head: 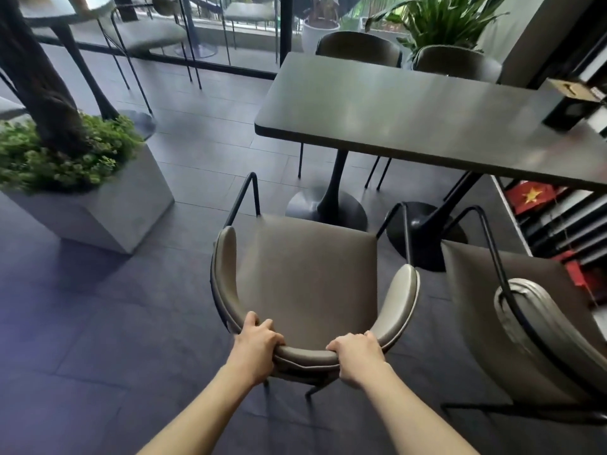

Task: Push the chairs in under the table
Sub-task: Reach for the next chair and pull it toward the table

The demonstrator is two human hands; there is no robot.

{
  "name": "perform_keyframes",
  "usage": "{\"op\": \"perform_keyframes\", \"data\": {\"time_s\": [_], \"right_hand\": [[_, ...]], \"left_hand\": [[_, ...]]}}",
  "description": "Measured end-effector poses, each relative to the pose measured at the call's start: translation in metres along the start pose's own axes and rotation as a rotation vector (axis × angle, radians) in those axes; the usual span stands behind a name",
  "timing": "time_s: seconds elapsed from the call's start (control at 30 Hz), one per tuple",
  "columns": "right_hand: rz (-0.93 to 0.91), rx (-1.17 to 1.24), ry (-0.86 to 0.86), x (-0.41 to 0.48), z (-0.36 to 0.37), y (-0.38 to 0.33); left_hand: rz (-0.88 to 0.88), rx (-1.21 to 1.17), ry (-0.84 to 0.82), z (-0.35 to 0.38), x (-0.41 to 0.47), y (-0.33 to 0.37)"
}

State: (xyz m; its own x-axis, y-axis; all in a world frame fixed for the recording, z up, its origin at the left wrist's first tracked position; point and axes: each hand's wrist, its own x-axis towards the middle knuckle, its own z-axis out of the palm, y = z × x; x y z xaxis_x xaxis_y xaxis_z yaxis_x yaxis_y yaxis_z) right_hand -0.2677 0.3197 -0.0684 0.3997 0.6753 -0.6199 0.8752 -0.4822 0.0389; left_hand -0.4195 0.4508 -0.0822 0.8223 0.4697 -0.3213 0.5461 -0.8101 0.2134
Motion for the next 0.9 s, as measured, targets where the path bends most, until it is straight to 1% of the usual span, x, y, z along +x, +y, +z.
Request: {"op": "perform_keyframes", "data": {"time_s": [0.17,0.4,0.9], "right_hand": [[0.01,0.007,0.001,-0.002,-0.002,-0.003],[0.022,-0.006,0.034,-0.001,0.003,0.004],[0.085,0.052,0.047,0.016,0.001,0.07]], "left_hand": [[-0.014,-0.041,-0.026,-0.006,-0.002,0.004],[-0.003,-0.027,-0.059,-0.009,0.003,0.009],[0.022,-0.015,-0.089,-0.008,0.054,0.055]]}}
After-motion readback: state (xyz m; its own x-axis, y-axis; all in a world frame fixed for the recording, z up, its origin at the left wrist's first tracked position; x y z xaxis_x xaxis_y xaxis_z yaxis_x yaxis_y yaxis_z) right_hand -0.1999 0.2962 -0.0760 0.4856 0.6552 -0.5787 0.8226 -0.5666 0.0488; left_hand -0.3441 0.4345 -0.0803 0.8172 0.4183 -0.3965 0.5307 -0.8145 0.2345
